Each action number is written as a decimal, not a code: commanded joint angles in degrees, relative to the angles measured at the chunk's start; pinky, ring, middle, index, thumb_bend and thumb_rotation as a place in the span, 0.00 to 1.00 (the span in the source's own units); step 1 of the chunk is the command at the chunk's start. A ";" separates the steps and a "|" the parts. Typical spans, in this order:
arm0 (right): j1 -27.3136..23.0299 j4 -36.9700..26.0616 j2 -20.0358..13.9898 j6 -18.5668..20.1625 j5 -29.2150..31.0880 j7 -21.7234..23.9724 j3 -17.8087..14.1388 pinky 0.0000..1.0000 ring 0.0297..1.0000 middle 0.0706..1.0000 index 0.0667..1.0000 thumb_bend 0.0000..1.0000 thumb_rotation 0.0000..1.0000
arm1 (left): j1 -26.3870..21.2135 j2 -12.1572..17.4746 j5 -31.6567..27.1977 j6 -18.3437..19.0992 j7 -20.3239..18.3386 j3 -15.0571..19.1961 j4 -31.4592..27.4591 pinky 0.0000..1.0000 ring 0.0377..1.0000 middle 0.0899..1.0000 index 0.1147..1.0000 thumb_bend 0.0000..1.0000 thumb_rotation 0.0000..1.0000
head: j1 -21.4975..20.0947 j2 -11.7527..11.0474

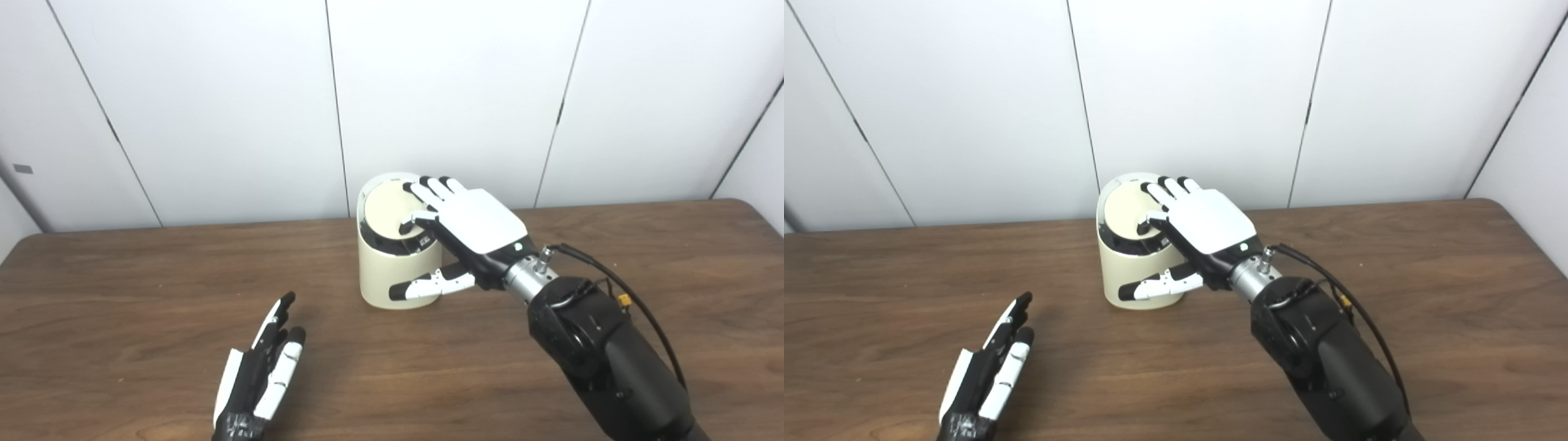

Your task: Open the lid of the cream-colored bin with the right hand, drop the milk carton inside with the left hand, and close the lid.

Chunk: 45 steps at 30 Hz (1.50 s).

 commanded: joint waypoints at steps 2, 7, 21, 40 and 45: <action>-1.06 -0.71 0.53 0.13 2.03 -2.13 -2.43 1.00 1.00 1.00 0.96 0.62 0.91 | -0.71 -0.19 0.35 -0.71 0.39 0.12 -1.80 0.97 0.99 0.98 1.00 0.53 0.85 | 0.03 0.00; -0.01 -1.27 1.37 0.99 3.87 -3.54 -5.13 0.98 1.00 1.00 1.00 0.63 0.88 | -0.84 -0.26 0.59 -0.58 0.57 0.26 -1.82 0.97 0.98 0.98 0.99 0.52 0.85 | 0.08 -0.15; 14.76 -5.00 2.82 5.68 23.02 -5.48 -16.04 0.87 0.99 0.99 0.99 0.55 0.86 | -1.39 0.75 -0.98 -1.44 -0.42 0.59 -2.33 0.97 0.98 0.98 1.00 0.55 0.86 | -0.47 -0.05; 30.98 -6.89 7.60 -0.23 38.72 -17.44 -21.12 0.84 0.89 0.92 0.93 0.57 0.86 | 6.63 1.46 -4.17 -3.65 -0.54 4.12 -5.20 0.95 0.97 0.97 1.00 0.49 0.78 | -0.30 1.41; 33.32 -5.63 7.79 -2.20 39.53 -19.03 -21.04 0.82 0.88 0.93 0.94 0.57 0.86 | 8.07 1.09 -3.86 -8.51 0.59 4.76 -3.16 0.92 0.94 0.95 0.98 0.45 0.72 | -0.57 1.80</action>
